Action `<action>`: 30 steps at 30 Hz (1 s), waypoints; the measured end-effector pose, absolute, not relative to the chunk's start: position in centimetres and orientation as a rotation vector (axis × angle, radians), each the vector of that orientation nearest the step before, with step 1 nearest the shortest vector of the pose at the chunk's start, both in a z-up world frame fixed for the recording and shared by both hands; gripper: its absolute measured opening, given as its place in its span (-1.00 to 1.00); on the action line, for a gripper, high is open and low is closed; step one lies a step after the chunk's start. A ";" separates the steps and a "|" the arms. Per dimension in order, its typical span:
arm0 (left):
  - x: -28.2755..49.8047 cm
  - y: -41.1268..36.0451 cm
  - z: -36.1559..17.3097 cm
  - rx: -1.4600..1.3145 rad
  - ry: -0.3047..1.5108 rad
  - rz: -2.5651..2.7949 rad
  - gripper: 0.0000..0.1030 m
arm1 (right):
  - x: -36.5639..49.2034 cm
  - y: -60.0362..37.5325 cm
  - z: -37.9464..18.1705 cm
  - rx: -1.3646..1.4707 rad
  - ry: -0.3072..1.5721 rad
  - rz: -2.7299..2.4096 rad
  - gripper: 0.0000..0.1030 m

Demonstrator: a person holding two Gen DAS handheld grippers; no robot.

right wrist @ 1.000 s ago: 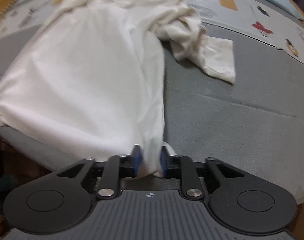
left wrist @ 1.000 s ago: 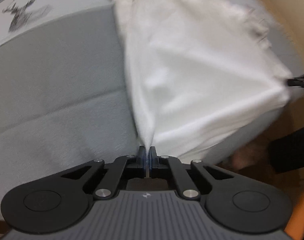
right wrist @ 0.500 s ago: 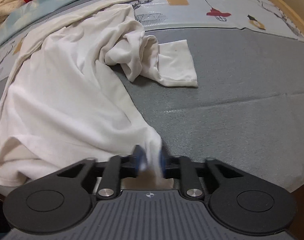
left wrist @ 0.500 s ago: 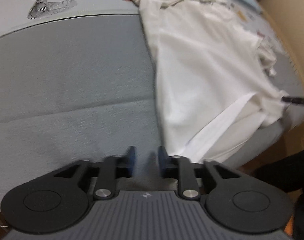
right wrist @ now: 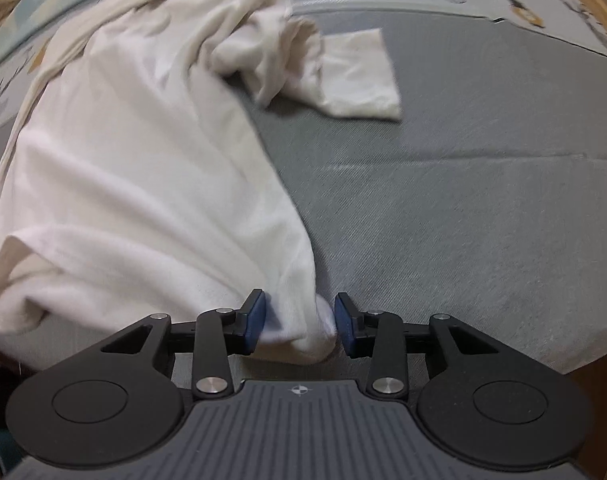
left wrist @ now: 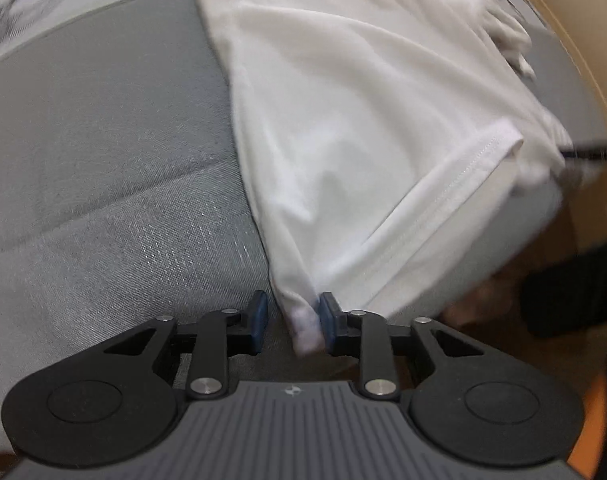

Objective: Fold small clothes
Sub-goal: 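Lift and pull the shirt hem with the left tool while the right tool drags the other hem, then open both tools and release the shirt onto the mat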

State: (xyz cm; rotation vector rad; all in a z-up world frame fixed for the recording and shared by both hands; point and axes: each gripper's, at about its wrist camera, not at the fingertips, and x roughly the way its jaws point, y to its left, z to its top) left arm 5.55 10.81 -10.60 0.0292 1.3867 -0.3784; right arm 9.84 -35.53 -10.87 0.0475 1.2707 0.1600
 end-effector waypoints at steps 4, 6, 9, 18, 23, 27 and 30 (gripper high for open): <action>4.6 12.6 -10.3 0.015 1.354 -0.377 -0.89 | 9.6 -35.6 -10.8 0.030 1.271 0.186 -0.37; 4.3 14.2 -9.6 -0.050 1.327 -0.352 -0.90 | 9.6 -36.1 -10.3 0.050 1.249 0.181 -0.71; 3.6 16.7 -7.9 -0.171 1.257 -0.351 -0.90 | 9.4 -37.8 -8.1 0.227 1.140 0.233 -0.84; 3.3 16.2 -8.7 -0.081 1.306 -0.290 -0.83 | 9.5 -37.9 -10.2 0.158 1.264 0.127 -0.95; 5.0 15.5 -7.3 -0.131 1.236 -0.343 -0.75 | 9.7 -36.9 -8.2 0.223 1.146 0.229 -0.68; 5.6 12.9 -9.4 0.019 1.339 -0.351 -0.72 | 9.9 -34.7 -9.5 0.132 1.225 0.293 -0.52; 5.6 11.5 -10.7 0.150 1.381 -0.359 -0.66 | 10.8 -34.4 -9.6 0.100 1.222 0.238 -0.52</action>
